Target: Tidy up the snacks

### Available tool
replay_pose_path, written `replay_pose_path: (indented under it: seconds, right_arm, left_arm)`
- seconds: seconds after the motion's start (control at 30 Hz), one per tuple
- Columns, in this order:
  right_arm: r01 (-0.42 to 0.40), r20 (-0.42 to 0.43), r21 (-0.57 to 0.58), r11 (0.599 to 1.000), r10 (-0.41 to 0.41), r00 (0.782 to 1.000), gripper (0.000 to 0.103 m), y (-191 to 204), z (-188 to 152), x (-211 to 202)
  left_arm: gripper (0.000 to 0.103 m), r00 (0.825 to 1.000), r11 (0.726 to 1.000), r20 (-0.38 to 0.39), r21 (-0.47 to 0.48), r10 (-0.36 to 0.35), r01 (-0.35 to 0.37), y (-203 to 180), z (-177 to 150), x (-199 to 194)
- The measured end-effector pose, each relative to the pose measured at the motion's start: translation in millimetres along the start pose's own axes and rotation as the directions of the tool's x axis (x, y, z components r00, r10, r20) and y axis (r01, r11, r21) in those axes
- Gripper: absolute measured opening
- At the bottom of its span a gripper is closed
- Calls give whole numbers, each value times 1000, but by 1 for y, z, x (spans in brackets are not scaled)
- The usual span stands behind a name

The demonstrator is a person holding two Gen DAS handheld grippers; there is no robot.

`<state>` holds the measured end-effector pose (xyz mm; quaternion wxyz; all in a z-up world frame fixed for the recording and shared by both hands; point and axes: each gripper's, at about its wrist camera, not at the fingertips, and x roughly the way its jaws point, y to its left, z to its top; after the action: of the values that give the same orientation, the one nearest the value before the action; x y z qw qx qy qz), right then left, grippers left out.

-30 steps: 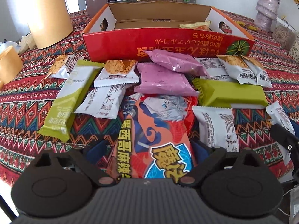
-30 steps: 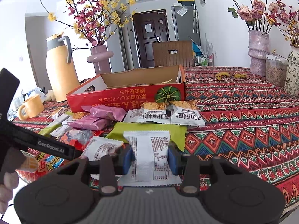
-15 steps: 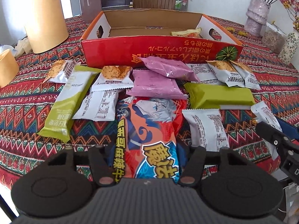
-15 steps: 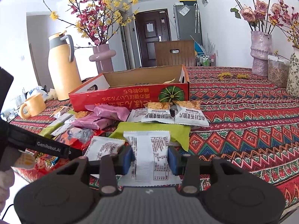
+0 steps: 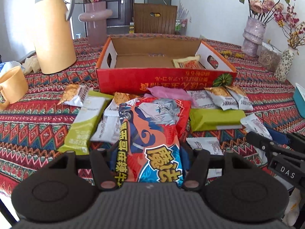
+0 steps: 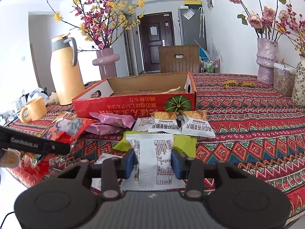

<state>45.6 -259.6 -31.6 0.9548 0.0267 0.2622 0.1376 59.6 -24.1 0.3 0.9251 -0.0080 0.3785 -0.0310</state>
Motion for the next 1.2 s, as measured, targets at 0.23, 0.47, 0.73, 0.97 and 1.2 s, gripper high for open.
replay_pose_path:
  seconds: [0.23, 0.47, 0.73, 0.97, 1.2]
  right_arm:
    - [3, 7, -11, 1000, -3, 1000, 40, 4, 6, 2]
    - [13, 36, -38, 999, -12, 999, 40, 6, 26, 11]
    - [22, 77, -61, 998, -17, 997, 41, 5, 61, 33]
    - [21, 87, -61, 998, -16, 996, 41, 3, 91, 64]
    - [20, 81, -51, 998, -16, 997, 41, 1, 118, 101]
  left_arm:
    - [61, 999, 1000, 46, -15, 0, 0, 7, 11, -7]
    - [61, 995, 1000, 100, -22, 6, -4, 11, 32, -7]
    - [61, 989, 999, 150, -33, 16, -11, 15, 68, 6]
    - [61, 983, 998, 183, -56, 17, -7, 18, 98, 27]
    - [61, 980, 997, 199, -78, 28, -12, 21, 125, 53]
